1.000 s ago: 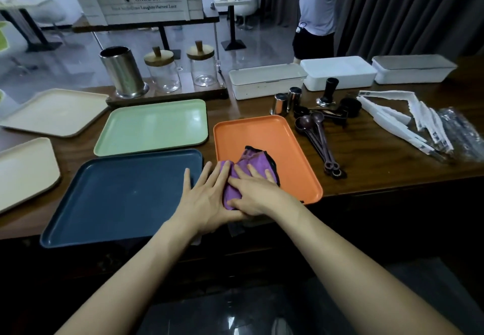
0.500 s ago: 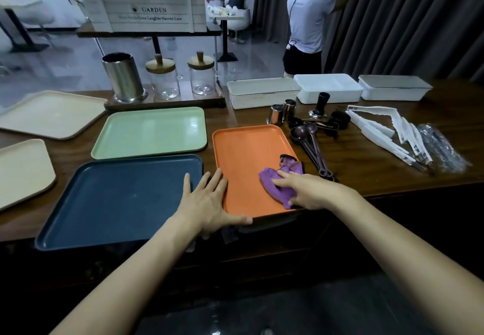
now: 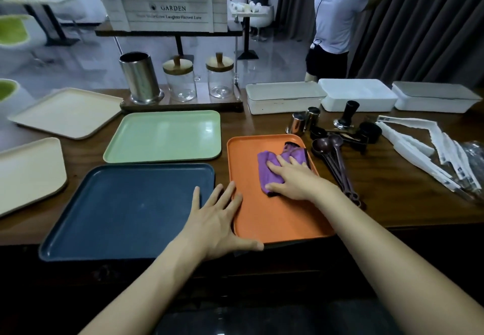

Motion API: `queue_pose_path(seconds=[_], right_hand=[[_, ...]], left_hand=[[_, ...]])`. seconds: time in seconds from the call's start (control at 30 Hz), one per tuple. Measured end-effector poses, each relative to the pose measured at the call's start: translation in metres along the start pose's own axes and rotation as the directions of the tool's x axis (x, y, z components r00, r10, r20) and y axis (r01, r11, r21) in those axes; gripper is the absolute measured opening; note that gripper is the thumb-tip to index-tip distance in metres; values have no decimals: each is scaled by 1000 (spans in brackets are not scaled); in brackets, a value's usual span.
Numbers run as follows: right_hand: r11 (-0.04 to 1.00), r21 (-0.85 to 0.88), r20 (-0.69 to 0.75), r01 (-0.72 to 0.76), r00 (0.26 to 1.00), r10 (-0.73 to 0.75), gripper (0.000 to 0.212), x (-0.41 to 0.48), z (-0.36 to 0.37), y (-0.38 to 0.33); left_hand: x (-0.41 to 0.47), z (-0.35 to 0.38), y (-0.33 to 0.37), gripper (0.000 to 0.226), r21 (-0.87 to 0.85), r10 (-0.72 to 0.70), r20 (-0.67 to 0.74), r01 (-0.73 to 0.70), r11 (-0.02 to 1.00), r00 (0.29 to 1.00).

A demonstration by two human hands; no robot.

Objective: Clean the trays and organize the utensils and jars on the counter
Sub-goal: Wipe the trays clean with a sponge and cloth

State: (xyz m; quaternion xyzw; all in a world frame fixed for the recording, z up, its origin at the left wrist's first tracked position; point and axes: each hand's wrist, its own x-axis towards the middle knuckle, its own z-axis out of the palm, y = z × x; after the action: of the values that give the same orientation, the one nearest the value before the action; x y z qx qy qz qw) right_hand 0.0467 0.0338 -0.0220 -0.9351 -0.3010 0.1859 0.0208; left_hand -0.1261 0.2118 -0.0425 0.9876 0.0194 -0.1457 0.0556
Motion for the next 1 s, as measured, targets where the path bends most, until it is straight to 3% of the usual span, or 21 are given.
queue_pose_path(seconds=[0.27, 0.5, 0.7, 0.83, 1.0], right_hand=[[998, 9, -146, 64, 987, -62, 59, 72, 5, -72], [999, 21, -229, -37, 973, 41, 59, 79, -4, -28], [991, 24, -336, -132, 933, 133, 47, 76, -2, 10], [971, 70, -301, -227, 924, 238, 48, 87, 1, -18], [956, 55, -146, -288, 945, 293, 66, 97, -7, -71]], left_hand=[[-3, -1, 2, 126, -21, -15, -9, 15, 1000, 1000], [-5, -1, 6, 128, 24, -44, 6, 44, 999, 999], [-8, -6, 7, 129, 24, -42, 25, 41, 999, 999], [-6, -5, 4, 127, -7, -25, 18, 25, 1000, 1000], [-2, -5, 1, 125, 4, -25, 15, 24, 1000, 1000]])
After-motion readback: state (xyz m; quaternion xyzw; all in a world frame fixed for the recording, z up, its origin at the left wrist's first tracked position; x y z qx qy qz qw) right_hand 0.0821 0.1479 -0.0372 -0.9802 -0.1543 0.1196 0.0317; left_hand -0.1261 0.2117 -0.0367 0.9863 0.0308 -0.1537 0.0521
